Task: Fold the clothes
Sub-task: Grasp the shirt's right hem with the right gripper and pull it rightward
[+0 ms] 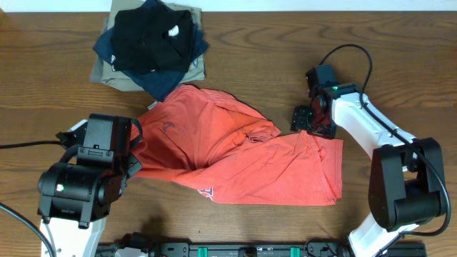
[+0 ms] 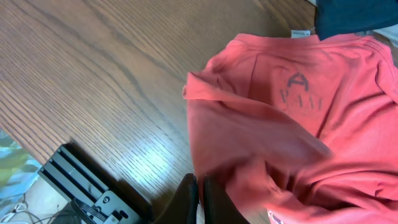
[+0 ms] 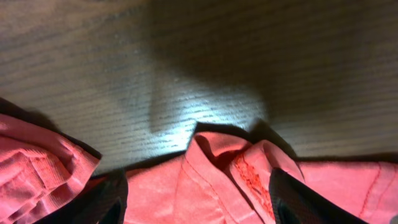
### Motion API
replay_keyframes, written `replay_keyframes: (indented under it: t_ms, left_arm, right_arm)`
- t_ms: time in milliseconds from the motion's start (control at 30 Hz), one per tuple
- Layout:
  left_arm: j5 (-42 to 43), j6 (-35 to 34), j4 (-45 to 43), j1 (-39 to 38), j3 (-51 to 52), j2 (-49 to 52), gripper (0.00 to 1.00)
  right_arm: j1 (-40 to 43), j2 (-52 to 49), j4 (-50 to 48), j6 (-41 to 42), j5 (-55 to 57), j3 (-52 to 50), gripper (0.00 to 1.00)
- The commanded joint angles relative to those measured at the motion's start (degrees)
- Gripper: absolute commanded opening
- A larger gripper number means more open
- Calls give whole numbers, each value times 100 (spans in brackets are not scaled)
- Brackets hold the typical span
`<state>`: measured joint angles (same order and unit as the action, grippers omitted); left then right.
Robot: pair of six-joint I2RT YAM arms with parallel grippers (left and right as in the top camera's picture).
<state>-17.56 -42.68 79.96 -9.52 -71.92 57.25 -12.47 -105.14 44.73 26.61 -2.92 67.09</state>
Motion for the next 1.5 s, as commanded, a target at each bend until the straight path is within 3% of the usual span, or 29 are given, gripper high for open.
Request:
replay_keyframes:
  t_ms: [0,533,600,767,967,1100,1300,1467]
  left_arm:
    - [-157,-74,33,24,-42,-2,7]
    - [-157,-74,35,24,-42,2,8]
    - [-157,-74,37,24,-42,11,16]
    - [-157,-72,39,24,-42,90,17]
    - [-157,-74,39,24,-42,289,17]
    - [-157,-72,37,24,-42,442,17]
    - [-157,-74,37,24,-42,678,17]
    - [-160,-72,35,24,-42,798,17]
  right_arm:
    - [11,0,-83,55,107,-39,68]
    - [-48,-15,-190,-9,413,-57,70]
    - [-101,-83,-192,-9,398,-57,69]
    - [-149,-343,-190,-9,400,-57,66]
    - [-149,-481,-188,-7,402,-57,52]
    - [-146,-481,-192,-4,402,-55,37]
    - [-136,-479,-190,55,450,-44,2]
    - [-66,-479,-98,81,505,131,1]
